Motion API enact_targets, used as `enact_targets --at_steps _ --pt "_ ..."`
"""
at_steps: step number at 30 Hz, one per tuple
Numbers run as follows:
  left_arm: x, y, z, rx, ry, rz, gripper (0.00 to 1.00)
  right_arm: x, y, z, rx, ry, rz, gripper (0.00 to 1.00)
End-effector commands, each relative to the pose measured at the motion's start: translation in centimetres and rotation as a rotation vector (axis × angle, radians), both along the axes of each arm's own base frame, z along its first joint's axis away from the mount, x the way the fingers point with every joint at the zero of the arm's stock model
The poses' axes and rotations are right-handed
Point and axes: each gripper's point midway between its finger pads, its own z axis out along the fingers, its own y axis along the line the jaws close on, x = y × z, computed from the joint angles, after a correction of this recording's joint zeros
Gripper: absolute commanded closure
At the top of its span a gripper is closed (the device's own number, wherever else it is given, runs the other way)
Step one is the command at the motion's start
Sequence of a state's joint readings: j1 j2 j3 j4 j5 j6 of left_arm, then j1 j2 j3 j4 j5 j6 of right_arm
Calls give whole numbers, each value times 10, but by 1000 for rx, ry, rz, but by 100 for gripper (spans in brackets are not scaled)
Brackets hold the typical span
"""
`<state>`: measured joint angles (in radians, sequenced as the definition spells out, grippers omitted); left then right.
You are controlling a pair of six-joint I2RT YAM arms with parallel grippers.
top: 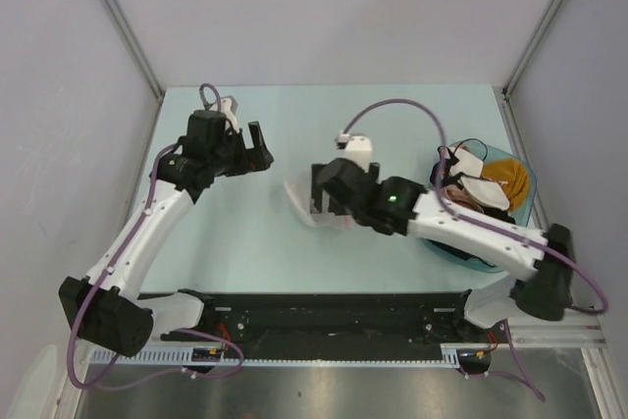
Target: Unzip the laundry bag and remove the bra
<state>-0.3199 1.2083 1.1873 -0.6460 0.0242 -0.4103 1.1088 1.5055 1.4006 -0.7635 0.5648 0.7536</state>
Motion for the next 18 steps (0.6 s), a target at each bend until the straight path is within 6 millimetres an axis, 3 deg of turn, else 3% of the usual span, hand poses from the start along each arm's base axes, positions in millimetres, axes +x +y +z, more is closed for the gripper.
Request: enact_targets --at_steps 1,2,3,4,6,7,10,12,15,16,18 --pt "-4 4 18 63 -61 33 6 13 -19 50 270 -75 -17 1" --pt "-11 -10 20 95 -70 -8 7 12 -38 55 287 -94 -48 1" --pt "-14 -9 21 136 -73 4 7 13 -54 51 274 -92 -80 1" --pt "-20 -26 25 138 -82 -43 8 21 -74 49 273 -97 -137 1" --pt "-26 -44 23 140 -77 -73 11 18 -109 42 282 -86 -204 1" --pt "-36 -64 22 147 -80 -127 11 25 -132 42 294 -92 -275 1" --pt "-49 -96 10 203 -73 -166 13 14 -170 37 344 -94 -342 1" --pt "-50 -106 1 270 -51 -112 16 6 -202 41 365 -124 -400 1" --pt "-56 -130 0 336 -85 -105 16 -7 -240 45 353 -155 -476 1" --pt "-60 -147 -12 360 -69 -138 16 -11 -247 48 356 -163 -485 1" --pt "-61 -169 -10 339 -86 -164 16 -22 -263 48 362 -169 -525 1"
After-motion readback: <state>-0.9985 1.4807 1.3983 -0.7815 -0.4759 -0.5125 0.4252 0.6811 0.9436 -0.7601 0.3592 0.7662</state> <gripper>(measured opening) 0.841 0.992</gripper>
